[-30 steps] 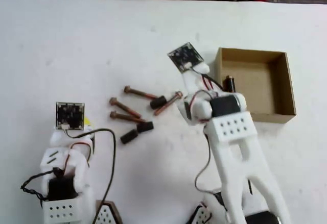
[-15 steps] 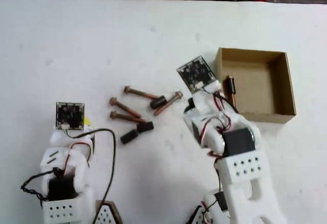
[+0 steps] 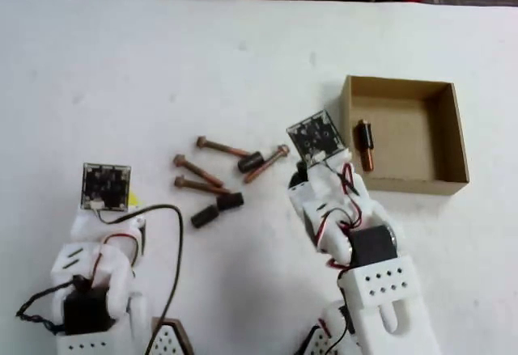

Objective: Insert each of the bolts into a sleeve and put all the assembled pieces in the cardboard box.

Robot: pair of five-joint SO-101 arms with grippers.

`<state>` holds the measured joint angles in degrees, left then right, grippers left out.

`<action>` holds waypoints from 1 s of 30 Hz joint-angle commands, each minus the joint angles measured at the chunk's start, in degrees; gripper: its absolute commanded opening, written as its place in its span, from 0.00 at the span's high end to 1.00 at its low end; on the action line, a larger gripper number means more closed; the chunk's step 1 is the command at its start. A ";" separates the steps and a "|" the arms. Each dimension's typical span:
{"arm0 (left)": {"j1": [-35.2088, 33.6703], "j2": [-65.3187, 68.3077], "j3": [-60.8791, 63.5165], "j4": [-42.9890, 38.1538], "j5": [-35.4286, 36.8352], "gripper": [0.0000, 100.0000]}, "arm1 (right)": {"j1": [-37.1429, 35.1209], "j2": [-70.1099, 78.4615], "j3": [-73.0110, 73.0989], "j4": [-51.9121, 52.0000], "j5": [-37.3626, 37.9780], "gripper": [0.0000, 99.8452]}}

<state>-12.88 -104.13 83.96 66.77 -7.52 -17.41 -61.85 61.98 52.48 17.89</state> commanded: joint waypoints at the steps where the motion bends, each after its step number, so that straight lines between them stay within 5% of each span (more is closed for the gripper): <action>1: -0.13 -0.31 -5.63 1.58 -0.62 0.98 | 0.48 -3.74 0.53 -1.63 -0.62 0.98; 14: -0.22 2.07 -24.26 7.56 -18.20 0.98 | 0.48 -13.85 7.12 -1.27 -0.62 0.98; 26: 0.04 33.27 -49.49 10.81 -10.64 0.98 | 0.48 -13.93 7.38 -1.19 -0.62 0.98; 30: 5.23 40.40 -52.13 14.15 -9.93 0.98 | 0.48 -13.93 7.38 -1.19 -0.62 0.98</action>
<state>-12.35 -70.81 36.40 78.11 -18.77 -17.32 -75.03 69.71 52.31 17.89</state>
